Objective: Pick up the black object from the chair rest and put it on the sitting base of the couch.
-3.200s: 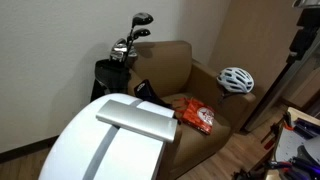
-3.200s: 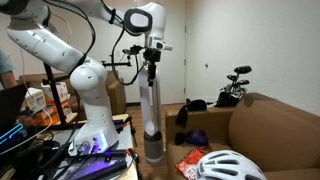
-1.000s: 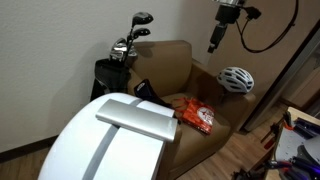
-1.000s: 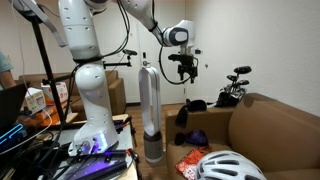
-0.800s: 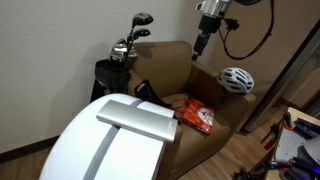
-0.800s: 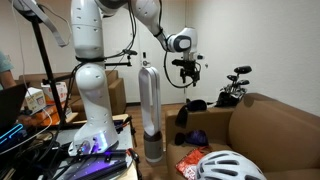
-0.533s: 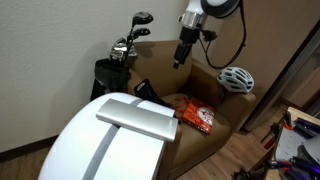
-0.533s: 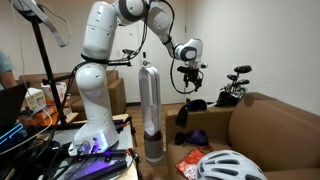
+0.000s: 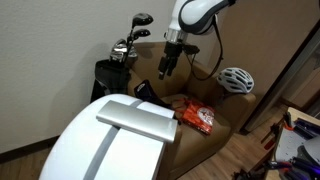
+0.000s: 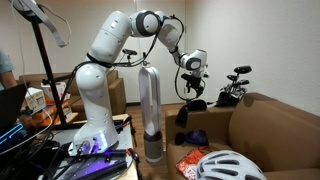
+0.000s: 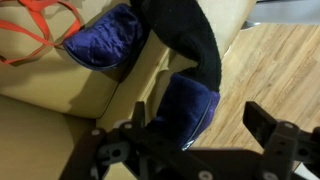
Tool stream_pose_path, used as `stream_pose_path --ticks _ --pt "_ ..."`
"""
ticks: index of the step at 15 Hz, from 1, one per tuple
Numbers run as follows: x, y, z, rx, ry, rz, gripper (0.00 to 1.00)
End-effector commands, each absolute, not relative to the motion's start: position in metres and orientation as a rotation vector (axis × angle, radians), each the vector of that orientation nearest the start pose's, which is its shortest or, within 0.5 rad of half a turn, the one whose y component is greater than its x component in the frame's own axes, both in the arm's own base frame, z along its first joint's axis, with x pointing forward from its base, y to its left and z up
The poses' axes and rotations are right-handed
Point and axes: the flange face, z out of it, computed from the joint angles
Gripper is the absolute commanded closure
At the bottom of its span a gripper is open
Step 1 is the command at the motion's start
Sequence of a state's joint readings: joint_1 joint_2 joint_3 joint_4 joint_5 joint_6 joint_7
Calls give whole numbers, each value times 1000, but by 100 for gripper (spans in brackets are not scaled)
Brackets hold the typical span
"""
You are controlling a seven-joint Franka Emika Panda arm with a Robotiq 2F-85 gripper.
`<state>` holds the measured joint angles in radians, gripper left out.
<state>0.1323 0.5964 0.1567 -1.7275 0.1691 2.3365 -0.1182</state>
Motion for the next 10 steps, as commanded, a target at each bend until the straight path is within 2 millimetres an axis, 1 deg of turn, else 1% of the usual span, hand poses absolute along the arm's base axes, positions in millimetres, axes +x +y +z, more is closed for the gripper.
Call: stream_pose_path --ticks 1,2,3,4,5,6,7,10 --pt "648 188 245 -2894 -354 -15 0" --pt "651 193 237 -2927 -210 8 0" --pt "653 197 232 -2923 -153 12 0" --pt "655 202 221 -2905 -104 49 0" --pt "655 207 215 -2902 -62 63 0" --pt "656 211 206 -2921 -3 57 0" --pt "658 214 201 -2924 53 53 0" --pt "664 221 181 -2903 214 50 0"
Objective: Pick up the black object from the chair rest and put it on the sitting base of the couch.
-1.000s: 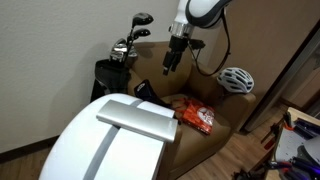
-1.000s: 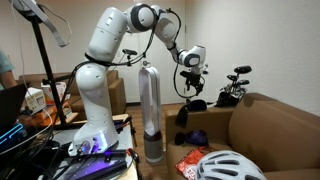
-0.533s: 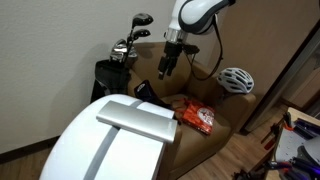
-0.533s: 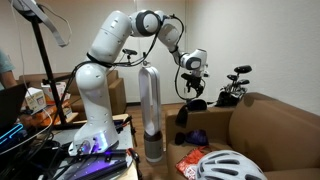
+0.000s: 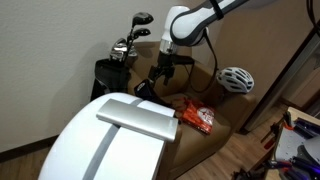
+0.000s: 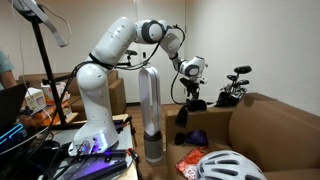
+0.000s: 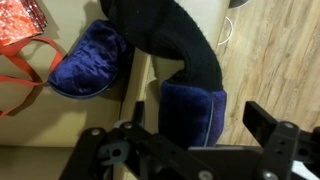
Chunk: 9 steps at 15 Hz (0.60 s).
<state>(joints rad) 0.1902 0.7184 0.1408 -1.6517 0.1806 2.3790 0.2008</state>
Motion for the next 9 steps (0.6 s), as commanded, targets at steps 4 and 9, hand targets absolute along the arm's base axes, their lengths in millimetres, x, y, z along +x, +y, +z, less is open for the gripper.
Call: stream_pose_path --ticks 4,9 --pt "672 221 138 -2922 332 59 0" --pt "681 230 102 -2944 221 19 0"
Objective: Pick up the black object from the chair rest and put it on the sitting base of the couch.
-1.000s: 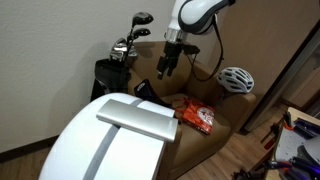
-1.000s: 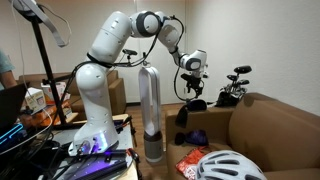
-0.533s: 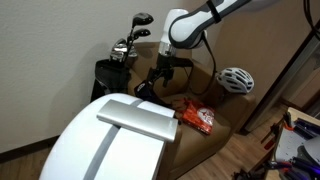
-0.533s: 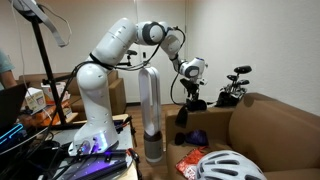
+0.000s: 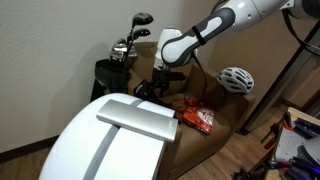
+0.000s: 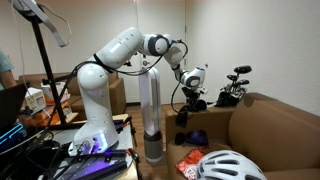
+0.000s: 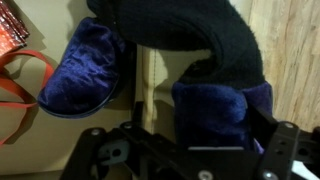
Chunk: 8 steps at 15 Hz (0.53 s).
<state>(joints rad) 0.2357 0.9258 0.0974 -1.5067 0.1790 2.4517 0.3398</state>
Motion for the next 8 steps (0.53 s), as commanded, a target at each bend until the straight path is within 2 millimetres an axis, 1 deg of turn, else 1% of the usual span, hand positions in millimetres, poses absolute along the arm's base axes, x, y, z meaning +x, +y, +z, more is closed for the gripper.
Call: stream_pose_path --ticks 1,2,3,4,6,8 --pt "684 233 98 -2934 211 7 24" --pt "685 235 96 -2937 192 13 26" --pt "686 237 94 -2943 198 12 32" --pt "688 239 95 -2942 193 4 40" --pt "691 240 98 -2937 186 -9 53" --pt "691 236 105 -2948 207 -9 66"
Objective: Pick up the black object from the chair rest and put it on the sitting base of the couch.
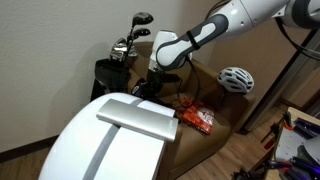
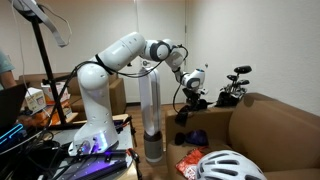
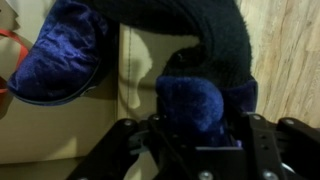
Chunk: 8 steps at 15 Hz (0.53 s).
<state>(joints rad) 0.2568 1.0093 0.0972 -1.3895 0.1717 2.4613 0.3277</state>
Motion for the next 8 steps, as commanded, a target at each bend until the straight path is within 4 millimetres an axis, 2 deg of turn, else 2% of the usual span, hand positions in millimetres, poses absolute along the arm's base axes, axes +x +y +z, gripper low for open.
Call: stream_pose_path --ticks 1,4,8 --pt "689 233 110 -2952 199 -9 72" --pt "684 219 118 -2960 222 -18 92" --pt "660 178 143 -2986 341 -61 96"
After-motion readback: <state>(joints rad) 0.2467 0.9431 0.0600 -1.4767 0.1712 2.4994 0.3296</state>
